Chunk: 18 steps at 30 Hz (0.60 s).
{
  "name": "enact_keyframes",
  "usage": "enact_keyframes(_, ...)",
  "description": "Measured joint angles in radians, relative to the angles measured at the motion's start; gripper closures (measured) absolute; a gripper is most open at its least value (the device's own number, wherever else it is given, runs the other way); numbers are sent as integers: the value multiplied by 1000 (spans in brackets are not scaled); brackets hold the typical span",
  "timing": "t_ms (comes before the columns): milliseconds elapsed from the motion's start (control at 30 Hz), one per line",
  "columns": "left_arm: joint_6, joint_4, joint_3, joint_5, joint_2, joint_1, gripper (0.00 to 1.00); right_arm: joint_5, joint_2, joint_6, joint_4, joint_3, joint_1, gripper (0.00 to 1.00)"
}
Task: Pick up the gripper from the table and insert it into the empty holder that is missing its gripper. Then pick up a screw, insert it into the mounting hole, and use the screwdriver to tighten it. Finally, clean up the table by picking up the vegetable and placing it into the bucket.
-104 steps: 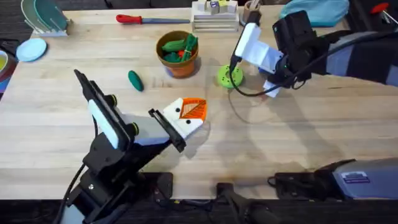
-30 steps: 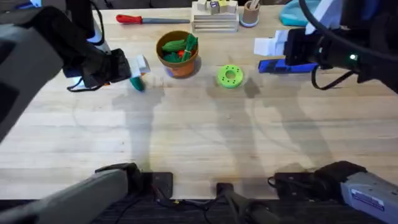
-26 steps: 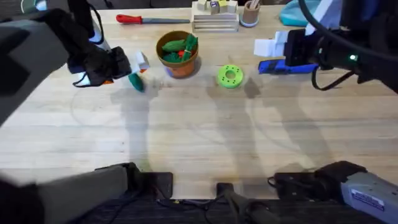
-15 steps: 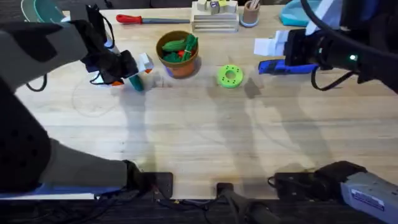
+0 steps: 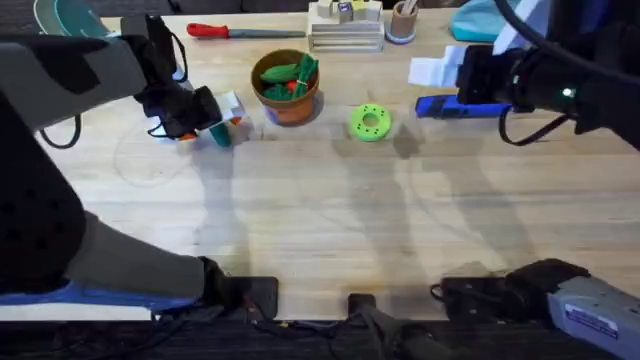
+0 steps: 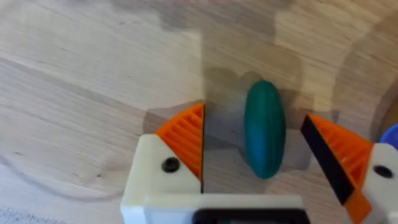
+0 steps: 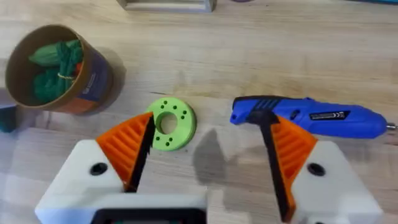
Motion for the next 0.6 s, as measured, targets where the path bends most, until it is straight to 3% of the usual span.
enact_keyframes(167, 0, 2, 1, -21, 4, 0, 11, 0, 0, 0, 0, 0, 0, 11)
enact_keyframes(333, 0, 1, 14, -35, 21, 0, 146, 0, 0, 0, 0, 0, 0, 10)
enact_keyframes(467, -1, 1, 14, -43, 22, 7, 524, 0, 0, 0, 0, 0, 0, 10)
enact_keyframes(567, 0, 5, 17, -31, 21, 9, 949, 0, 0, 0, 0, 0, 0, 10)
enact_keyframes(600, -1, 3, 19, -30, 22, 8, 977, 0, 0, 0, 0, 0, 0, 10)
